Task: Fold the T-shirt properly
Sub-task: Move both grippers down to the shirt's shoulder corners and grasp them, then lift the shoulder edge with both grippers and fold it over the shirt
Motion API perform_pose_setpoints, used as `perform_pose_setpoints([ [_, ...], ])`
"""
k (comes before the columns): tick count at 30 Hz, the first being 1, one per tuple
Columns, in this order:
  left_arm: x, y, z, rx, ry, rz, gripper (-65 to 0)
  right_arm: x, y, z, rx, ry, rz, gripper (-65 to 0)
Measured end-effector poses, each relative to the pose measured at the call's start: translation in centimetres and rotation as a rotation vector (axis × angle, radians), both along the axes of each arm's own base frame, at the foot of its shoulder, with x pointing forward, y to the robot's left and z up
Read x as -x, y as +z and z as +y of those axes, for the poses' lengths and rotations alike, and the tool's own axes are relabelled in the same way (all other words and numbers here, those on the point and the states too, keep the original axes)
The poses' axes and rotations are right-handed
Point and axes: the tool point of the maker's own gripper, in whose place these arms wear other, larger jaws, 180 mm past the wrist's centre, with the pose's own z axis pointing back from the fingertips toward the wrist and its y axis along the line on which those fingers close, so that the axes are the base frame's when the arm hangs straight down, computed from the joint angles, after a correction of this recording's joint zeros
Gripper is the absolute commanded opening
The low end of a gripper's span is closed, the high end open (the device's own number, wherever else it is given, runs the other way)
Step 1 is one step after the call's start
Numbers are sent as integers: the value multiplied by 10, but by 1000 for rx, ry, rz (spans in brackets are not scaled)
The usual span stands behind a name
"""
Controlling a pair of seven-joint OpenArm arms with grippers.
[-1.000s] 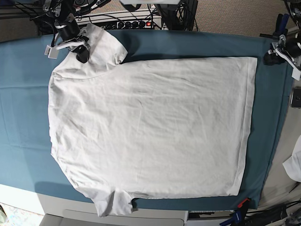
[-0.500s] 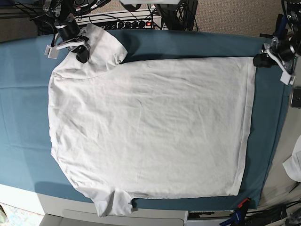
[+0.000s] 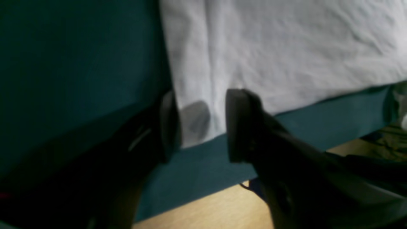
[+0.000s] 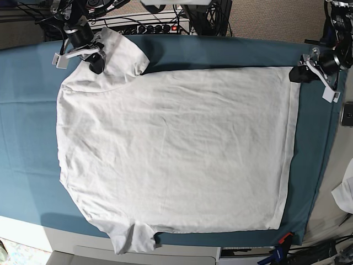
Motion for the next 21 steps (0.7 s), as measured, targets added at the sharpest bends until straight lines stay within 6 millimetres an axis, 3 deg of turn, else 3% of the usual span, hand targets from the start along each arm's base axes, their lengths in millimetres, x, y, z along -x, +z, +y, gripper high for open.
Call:
perform_pose_setpoints([
  [6, 0, -1, -11, 39, 10, -10, -407, 0, 0, 0, 0, 0, 0, -650],
  [10, 1, -3, -10, 26, 5, 1, -637, 0, 0, 0, 0, 0, 0, -650],
  [11, 2, -4, -10, 27, 6, 4, -650, 0, 0, 0, 0, 0, 0, -650],
  [17, 7, -4, -3, 1, -6, 16, -650, 4, 0, -1, 31, 41, 10, -650],
  [21, 22, -5, 0, -22, -25, 41, -650, 23, 0, -8, 25, 53, 34, -650],
])
